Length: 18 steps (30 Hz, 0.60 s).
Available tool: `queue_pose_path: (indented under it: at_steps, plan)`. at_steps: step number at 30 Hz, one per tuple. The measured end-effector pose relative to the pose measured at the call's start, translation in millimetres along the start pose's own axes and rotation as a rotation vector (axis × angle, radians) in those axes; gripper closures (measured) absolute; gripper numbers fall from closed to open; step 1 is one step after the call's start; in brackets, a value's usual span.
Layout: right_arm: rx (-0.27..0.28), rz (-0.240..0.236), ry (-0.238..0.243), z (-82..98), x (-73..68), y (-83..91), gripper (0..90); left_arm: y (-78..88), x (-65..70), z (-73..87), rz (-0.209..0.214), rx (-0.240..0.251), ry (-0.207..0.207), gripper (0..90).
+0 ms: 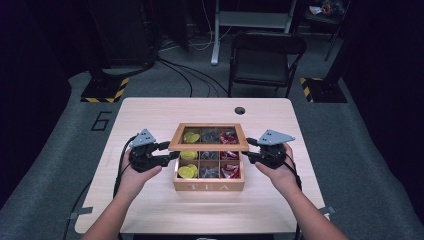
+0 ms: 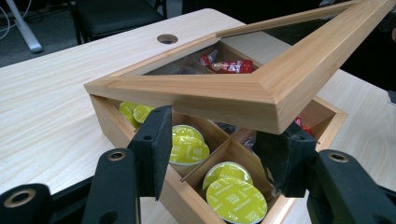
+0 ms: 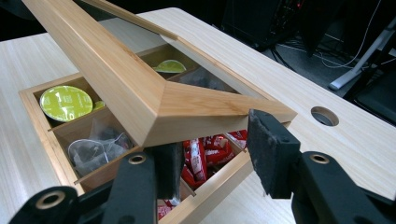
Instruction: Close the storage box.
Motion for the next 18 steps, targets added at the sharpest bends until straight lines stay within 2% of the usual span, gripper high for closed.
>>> queue_pose_path:
  at_steps: [7,9,12,17,18]
  plan:
    - [-0.007,-0.007,-0.008,5.3,-2.0,0.4,56.2,0.5,1.0,3.4,-0.003,-0.004,-0.001,49.2]
    - [-0.003,-0.010,-0.023,7.8,-2.7,0.1,56.6,0.1,1.5,5.8,-0.001,-0.006,0.006,49.2]
    - [-0.010,-0.018,-0.021,10.3,-2.9,-0.3,56.9,-0.1,2.5,9.4,0.002,-0.009,0.015,49.2]
    - [-0.005,-0.028,-0.034,15.4,-4.6,-1.5,56.9,-0.8,4.3,14.5,-0.003,-0.010,0.013,49.6]
    - [-0.010,-0.030,-0.049,16.3,-5.6,-1.4,56.9,-1.1,4.4,15.5,-0.009,-0.008,0.004,49.7]
Point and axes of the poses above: each handheld gripper's, and its own axes: y roughly backward along the jaws, z roughly out of its underside, x roughly to its right, the point moved 2 cm from there along -y, roughly forward along the jaws, and after that the axes turned 3 degrees about y, right-handed, at the moved point
